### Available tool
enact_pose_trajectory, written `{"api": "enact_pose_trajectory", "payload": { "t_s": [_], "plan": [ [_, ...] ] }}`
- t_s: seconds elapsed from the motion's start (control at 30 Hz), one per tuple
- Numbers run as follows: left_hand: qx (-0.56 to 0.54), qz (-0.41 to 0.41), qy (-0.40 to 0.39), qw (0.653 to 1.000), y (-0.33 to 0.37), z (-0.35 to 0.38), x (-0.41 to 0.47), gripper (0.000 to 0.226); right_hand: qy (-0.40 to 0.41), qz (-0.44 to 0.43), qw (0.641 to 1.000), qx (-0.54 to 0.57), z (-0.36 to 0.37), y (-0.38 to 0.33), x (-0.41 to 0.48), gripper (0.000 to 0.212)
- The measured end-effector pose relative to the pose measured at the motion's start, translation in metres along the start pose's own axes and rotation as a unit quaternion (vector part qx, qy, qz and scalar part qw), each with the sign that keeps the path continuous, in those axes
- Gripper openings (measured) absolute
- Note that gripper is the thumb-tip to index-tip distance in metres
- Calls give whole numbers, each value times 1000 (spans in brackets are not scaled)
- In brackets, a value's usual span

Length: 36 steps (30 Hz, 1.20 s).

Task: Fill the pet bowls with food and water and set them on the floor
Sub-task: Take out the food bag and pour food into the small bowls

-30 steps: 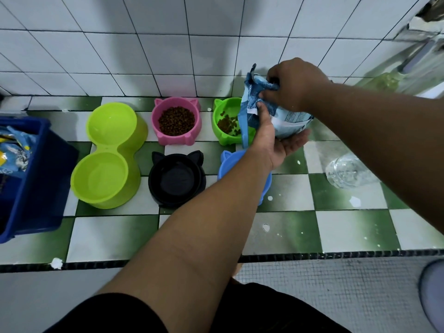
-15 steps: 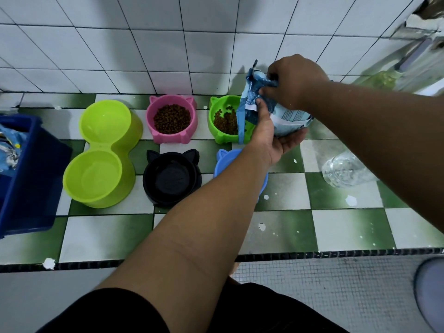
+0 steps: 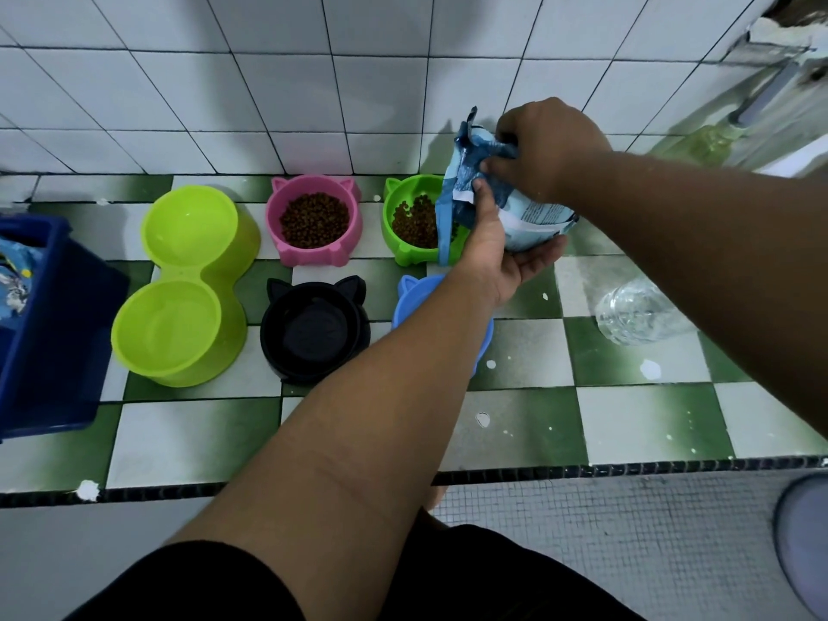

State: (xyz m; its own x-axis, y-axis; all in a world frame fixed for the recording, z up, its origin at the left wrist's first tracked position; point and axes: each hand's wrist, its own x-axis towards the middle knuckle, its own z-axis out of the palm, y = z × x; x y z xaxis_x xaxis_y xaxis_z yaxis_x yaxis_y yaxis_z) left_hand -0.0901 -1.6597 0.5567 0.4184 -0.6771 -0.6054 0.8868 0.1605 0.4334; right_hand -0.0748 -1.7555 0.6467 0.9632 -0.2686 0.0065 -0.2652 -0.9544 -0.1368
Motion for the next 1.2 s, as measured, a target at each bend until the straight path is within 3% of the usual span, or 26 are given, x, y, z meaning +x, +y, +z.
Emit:
{"api": "enact_pose_trajectory", "payload": {
  "t_s": [0.27,0.7,0.93,1.2],
  "plan": [
    [38,2,5,999,-1,-6,-4,100,2,10,1000,23,5,5,-7,28],
    [131,21,10,991,8,3,-32,82,65,73,992,86,-13,1,-40,23],
    [185,59,-1,981,25,-14,-74,79,123,95,979,132,-26,-34,-68,30],
    [168,70,6,983,14,-68,-136,74,110,60,981,146,-18,-102,-108,29]
  ]
}}
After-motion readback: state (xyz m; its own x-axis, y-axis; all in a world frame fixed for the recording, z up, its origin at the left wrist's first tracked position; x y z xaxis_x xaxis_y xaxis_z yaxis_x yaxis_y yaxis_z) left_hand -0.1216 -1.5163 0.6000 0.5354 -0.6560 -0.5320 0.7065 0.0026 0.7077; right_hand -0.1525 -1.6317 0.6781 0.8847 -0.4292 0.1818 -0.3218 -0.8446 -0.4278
